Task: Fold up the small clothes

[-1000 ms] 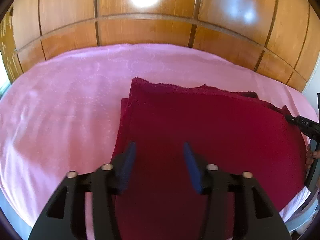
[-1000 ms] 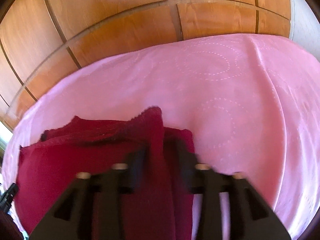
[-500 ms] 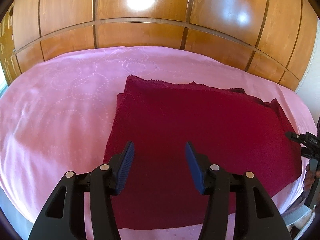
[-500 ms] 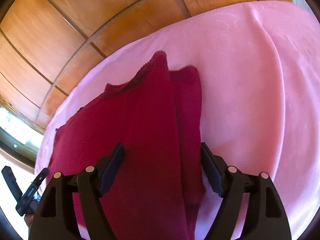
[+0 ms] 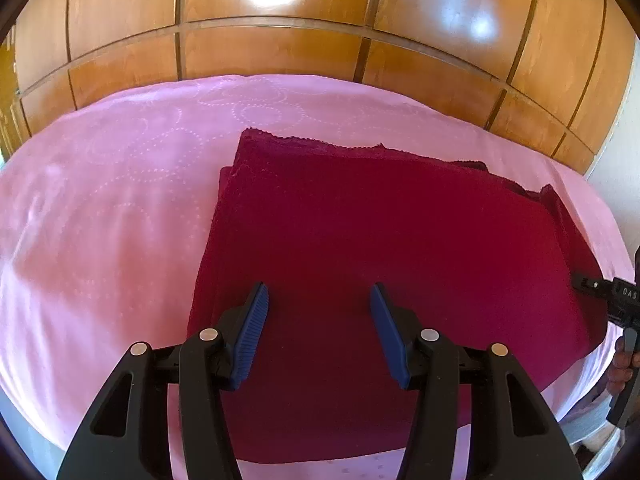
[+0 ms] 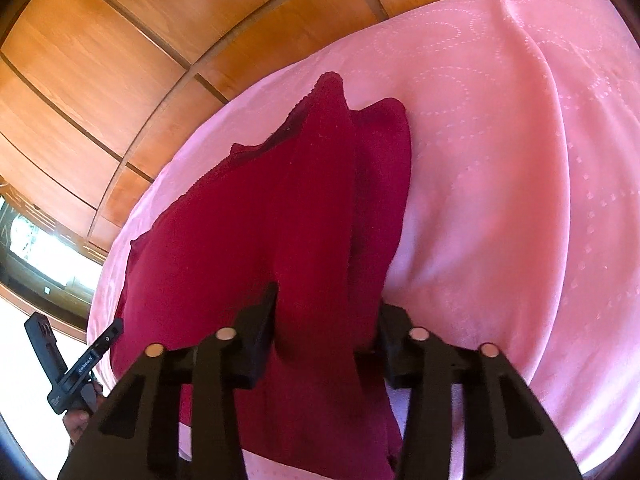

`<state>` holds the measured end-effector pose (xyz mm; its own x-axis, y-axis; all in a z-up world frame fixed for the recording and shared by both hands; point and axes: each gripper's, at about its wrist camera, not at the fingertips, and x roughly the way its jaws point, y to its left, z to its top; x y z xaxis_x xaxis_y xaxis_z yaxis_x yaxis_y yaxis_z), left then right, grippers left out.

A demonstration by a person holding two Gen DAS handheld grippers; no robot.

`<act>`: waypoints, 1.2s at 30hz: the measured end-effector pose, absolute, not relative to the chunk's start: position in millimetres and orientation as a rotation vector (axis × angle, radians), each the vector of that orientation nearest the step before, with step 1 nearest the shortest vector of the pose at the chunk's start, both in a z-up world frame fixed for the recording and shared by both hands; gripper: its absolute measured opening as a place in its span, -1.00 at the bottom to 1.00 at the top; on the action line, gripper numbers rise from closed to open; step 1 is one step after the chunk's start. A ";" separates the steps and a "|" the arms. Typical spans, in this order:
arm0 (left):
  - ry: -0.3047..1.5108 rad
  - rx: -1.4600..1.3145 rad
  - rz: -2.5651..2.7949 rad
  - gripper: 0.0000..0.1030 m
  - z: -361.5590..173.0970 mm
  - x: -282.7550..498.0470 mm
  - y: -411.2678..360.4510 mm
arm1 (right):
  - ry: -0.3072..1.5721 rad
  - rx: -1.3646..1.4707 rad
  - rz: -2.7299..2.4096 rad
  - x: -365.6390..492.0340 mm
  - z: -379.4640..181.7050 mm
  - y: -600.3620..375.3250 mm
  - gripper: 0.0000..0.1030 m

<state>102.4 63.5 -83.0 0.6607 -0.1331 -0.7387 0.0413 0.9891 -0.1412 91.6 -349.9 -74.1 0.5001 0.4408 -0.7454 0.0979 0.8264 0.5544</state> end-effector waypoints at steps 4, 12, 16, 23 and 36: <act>0.817 -0.142 -0.117 0.01 -75.0 96.5 66.2 | 1.063 0.593 0.239 91.2 -72.7 -352.8 -0.22; 0.829 -0.127 -0.133 0.01 -81.6 92.2 62.8 | 1.059 0.636 0.280 75.3 -76.5 -361.8 -0.14; 0.845 -0.114 -0.131 0.01 -85.3 96.0 61.8 | 1.046 0.611 0.279 75.8 -72.8 -354.9 -0.40; 0.888 -0.214 -0.173 0.01 -91.8 103.4 74.6 | 1.011 0.577 0.336 79.9 -43.3 -340.7 -0.45; 0.883 -0.387 -0.278 -0.26 -85.8 95.5 96.7 | 0.971 0.599 0.465 98.5 -9.5 -291.7 -0.53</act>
<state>95.5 96.7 -85.8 0.6062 -0.3908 -0.6927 0.0768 0.8956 -0.4381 98.5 -291.7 -9.5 0.4899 0.6119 -0.6210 -0.0999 0.7470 0.6573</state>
